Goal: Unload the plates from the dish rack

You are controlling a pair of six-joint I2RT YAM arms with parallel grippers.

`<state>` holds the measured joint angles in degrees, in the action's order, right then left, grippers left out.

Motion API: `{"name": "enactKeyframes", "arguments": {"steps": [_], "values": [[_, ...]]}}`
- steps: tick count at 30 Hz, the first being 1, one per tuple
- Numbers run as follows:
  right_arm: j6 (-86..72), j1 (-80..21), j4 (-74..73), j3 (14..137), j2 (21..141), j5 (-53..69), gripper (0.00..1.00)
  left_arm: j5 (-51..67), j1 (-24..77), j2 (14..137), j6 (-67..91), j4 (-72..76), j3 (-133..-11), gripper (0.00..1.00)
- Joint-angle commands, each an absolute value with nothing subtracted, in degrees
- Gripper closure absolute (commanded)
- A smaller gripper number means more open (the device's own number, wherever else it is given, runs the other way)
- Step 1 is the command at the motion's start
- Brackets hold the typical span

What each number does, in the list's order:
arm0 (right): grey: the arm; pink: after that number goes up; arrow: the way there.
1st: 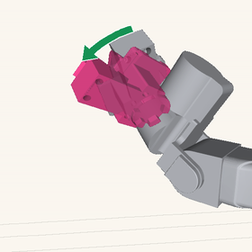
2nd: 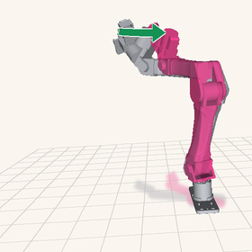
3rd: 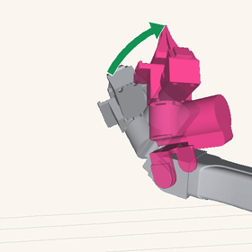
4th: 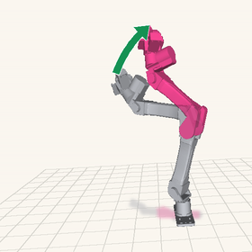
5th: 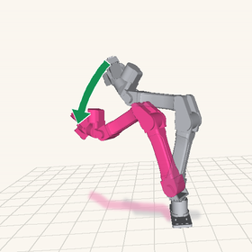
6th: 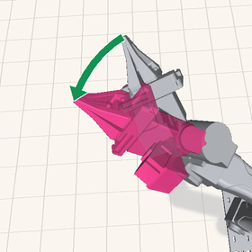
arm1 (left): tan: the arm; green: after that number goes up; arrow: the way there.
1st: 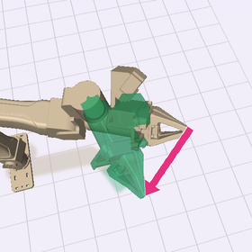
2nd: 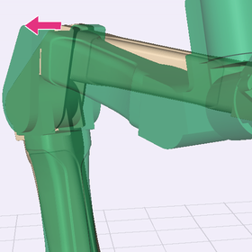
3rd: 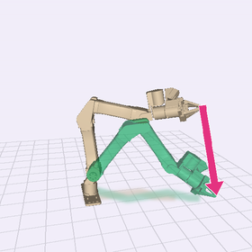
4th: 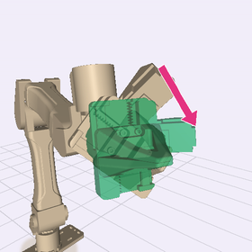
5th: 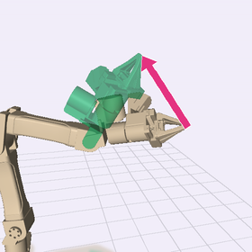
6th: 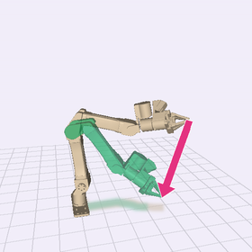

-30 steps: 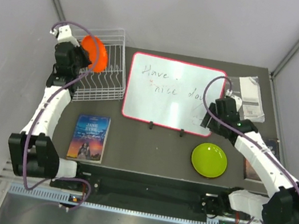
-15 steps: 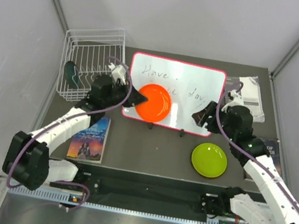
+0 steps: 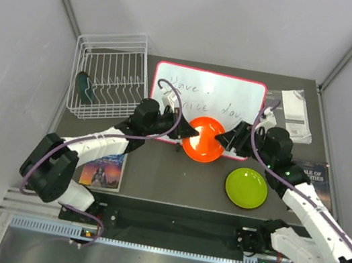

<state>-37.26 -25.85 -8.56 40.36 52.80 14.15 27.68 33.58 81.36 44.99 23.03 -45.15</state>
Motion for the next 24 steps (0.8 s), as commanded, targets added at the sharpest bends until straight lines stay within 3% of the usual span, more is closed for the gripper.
{"name": "enactKeyframes", "arguments": {"steps": [1, 8, 9, 10, 11, 12, 15, 16, 17, 19, 21, 24], "values": [[-39.02, -26.89, -3.69, 39.55, 55.19, 16.43, 0.28, 29.70, 34.71, 82.35, 46.76, 31.64, -48.43, 1.00], [-38.59, -27.25, -4.39, 38.58, 56.78, 14.94, 0.34, 31.02, 34.98, 82.18, 46.67, 33.48, -49.04, 1.00], [-38.50, -27.16, -4.48, 38.50, 56.69, 14.68, 0.40, 31.37, 35.07, 82.18, 46.93, 34.27, -48.96, 1.00], [-38.24, -27.16, -4.40, 38.24, 56.34, 14.42, 0.62, 31.55, 35.07, 82.26, 46.85, 34.45, -48.87, 1.00], [-38.15, -27.16, -4.48, 38.06, 55.82, 13.89, 0.74, 31.29, 34.98, 82.27, 46.76, 34.37, -48.78, 1.00], [-38.14, -27.16, -4.57, 37.71, 55.11, 13.28, 1.00, 31.12, 34.98, 82.18, 46.41, 33.84, -48.52, 1.00], [-36.04, -26.98, -9.30, 39.45, 51.51, 7.32, 1.00, 30.41, 34.98, 81.83, 43.86, 30.17, -48.69, 0.99], [-34.90, -26.90, -14.01, 40.25, 49.76, 3.12, 1.00, 29.80, 34.98, 81.65, 41.94, 28.67, -49.04, 0.89], [-34.81, -26.89, -16.50, 40.86, 48.79, 0.73, 1.00, 29.10, 34.98, 81.39, 40.44, 26.91, -49.30, 0.58], [-36.02, -26.55, -23.53, 41.83, 45.99, -6.13, 1.00, 24.46, 34.89, 79.72, 35.63, 20.00, -50.80, 0.36], [-39.09, -26.37, -31.06, 41.92, 44.22, -10.35, 1.00, 17.71, 34.81, 77.19, 32.01, 16.01, -51.85, 0.01], [-43.49, -26.46, -39.34, 39.92, 40.18, -12.39, 1.00, 9.35, 34.72, 73.41, 24.80, 9.24, -53.43, 0.01]]}}
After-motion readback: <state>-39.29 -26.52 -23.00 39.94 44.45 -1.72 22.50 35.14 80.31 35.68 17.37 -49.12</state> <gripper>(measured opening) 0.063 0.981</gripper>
